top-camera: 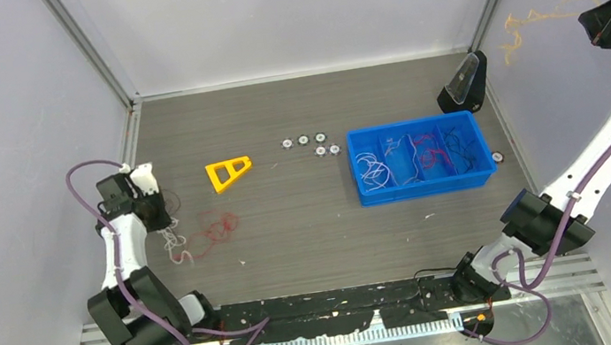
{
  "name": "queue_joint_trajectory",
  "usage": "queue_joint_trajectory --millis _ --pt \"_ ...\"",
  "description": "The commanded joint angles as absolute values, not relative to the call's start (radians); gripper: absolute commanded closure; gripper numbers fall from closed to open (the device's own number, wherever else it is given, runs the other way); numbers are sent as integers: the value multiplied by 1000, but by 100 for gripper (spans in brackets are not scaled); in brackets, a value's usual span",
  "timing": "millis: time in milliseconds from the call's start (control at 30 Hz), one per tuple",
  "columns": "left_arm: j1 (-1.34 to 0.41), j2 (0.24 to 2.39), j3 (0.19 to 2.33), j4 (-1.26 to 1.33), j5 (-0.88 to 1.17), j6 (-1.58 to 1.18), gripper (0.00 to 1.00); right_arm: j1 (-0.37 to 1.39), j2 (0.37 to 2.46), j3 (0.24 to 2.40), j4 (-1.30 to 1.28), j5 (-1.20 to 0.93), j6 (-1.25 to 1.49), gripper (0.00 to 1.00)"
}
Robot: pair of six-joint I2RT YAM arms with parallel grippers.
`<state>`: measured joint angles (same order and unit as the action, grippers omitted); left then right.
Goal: Untangle the cables
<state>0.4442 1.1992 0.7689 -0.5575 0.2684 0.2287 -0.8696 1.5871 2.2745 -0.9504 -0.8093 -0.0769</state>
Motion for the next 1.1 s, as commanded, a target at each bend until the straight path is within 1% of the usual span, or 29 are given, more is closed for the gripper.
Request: queue_joint_trajectory --millis 0,67,167,200,267,300,333,367,400,433,467,500,533,567,667,800,867,933,1067 --pt "439 1246 815 -529 249 260 100 -868 1500 2250 -840 -819 -70 95" --pt "438 1213 806 -533 392 249 100 -863 1497 2260 -849 -890 -67 94" --pt "406 1135 807 -545 658 183 100 -828 1454 2207 -911 -922 -118 95" --pt "374 1104 813 -550 717 157 100 -797 1433 2187 -931 -904 -143 95" --pt "281 1036 820 -539 777 109 100 -734 1381 2081 -988 -859 -217 95" --pt "233 1000 819 -517 782 75 100 -680 1335 1995 -995 -834 -263 95" --pt "187 966 815 -488 782 38 100 -646 1310 1893 -995 -759 -281 95" --pt "145 934 811 -458 783 2 100 -575 1260 1840 -992 -665 -311 95" --pt "103 912 810 -431 775 -37 100 -543 1231 1735 -961 -615 -313 95" --pt "64 895 813 -415 761 -64 100 -483 1176 1678 -941 -499 -312 95" --pt "26 887 822 -404 750 -82 100 -454 1152 1583 -901 -440 -312 95" --pt "-24 883 830 -398 742 -102 100 -396 1109 1537 -885 -338 -314 95" --pt "-51 887 840 -393 733 -117 100 -373 1075 1454 -860 -295 -313 95" --pt "-73 890 846 -387 725 -131 100 -337 1060 1418 -850 -236 -310 95" --pt "-115 911 862 -381 708 -143 100 -270 1022 1267 -808 -151 -282 95" --pt "-133 937 868 -379 687 -143 100 -176 1052 1196 -805 -100 -188 95" --pt "-133 945 870 -379 680 -144 100 -140 1088 1186 -808 -67 -105 95" --pt "-135 949 870 -378 674 -146 100 -103 1131 1186 -812 32 -31 94" --pt "-137 959 870 -376 663 -156 100 -55 1193 1187 -792 75 66 95"
